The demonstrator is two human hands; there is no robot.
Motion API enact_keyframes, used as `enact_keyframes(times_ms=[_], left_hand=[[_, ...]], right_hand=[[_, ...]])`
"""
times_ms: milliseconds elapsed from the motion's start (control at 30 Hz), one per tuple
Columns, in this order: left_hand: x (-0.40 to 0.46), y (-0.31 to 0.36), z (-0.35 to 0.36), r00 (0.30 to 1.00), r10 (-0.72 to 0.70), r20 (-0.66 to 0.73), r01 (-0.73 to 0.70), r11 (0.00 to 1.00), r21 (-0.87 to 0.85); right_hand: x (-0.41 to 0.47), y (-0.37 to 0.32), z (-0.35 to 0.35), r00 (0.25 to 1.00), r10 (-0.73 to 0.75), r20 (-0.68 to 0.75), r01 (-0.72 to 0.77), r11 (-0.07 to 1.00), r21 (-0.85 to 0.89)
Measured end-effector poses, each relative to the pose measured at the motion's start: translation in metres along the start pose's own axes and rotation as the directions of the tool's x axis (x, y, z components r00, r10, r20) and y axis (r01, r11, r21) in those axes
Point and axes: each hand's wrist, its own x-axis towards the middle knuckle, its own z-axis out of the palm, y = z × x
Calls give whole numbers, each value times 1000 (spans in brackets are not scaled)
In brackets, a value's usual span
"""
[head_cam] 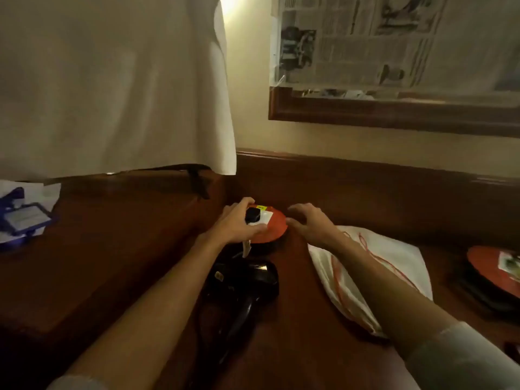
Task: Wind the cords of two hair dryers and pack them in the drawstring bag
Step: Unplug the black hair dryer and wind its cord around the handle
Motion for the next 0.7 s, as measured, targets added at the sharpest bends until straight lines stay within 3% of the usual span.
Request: enact_keyframes(times_ms=[100,200,367,700], left_hand=[[24,-4,9,1000,8,19,-12,983,183],[38,-18,20,999,-11,49,-3,962,274],[43,-45,37,989,-85,121,71,990,123],[41,-50,42,992,-102,68,100,995,28]], right_hand=[[31,-5,18,997,-36,62,36,999,-5],[51,-8,38,992,19,121,-15,999,-32],[64,12,66,981,-11,192,39,989,-140],[80,15,69,995,-22,93,36,988,-151]])
